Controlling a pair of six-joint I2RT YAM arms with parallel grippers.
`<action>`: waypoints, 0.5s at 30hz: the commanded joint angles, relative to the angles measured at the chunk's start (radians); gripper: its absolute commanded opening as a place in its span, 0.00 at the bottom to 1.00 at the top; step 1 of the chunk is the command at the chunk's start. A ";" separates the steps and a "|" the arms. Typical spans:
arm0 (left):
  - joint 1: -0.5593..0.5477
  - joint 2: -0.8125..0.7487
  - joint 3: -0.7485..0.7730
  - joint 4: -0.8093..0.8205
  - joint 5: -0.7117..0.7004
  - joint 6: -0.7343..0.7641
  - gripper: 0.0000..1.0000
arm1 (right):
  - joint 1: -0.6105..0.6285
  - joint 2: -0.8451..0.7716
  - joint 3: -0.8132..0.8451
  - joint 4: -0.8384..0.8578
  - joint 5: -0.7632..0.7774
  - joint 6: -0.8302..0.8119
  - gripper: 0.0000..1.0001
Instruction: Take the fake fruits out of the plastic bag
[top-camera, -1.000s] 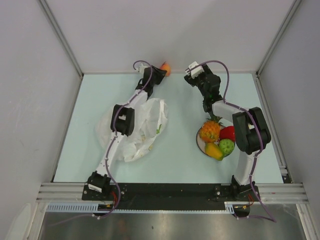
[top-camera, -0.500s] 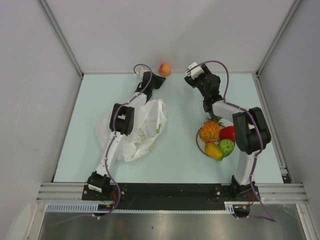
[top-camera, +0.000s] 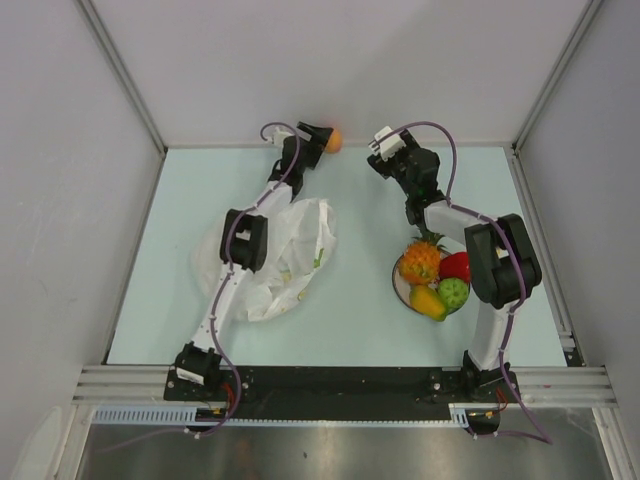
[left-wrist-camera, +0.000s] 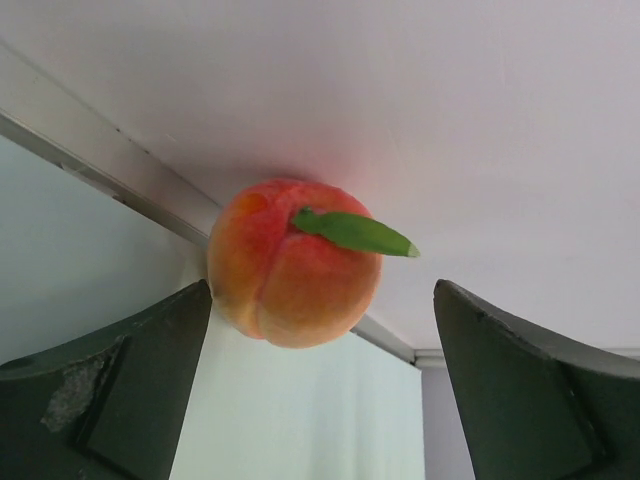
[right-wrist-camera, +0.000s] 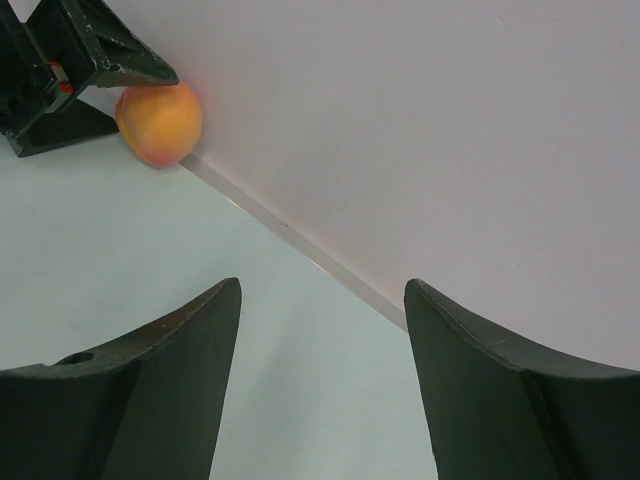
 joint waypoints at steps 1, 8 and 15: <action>-0.041 0.066 0.093 -0.158 -0.102 -0.084 1.00 | -0.006 0.016 0.007 0.049 -0.014 -0.014 0.72; -0.057 0.079 0.139 -0.180 -0.222 -0.069 1.00 | -0.022 0.052 0.039 0.043 -0.025 0.007 0.72; -0.046 0.052 0.107 -0.223 -0.172 -0.057 0.88 | -0.037 0.099 0.103 0.037 -0.019 0.020 0.72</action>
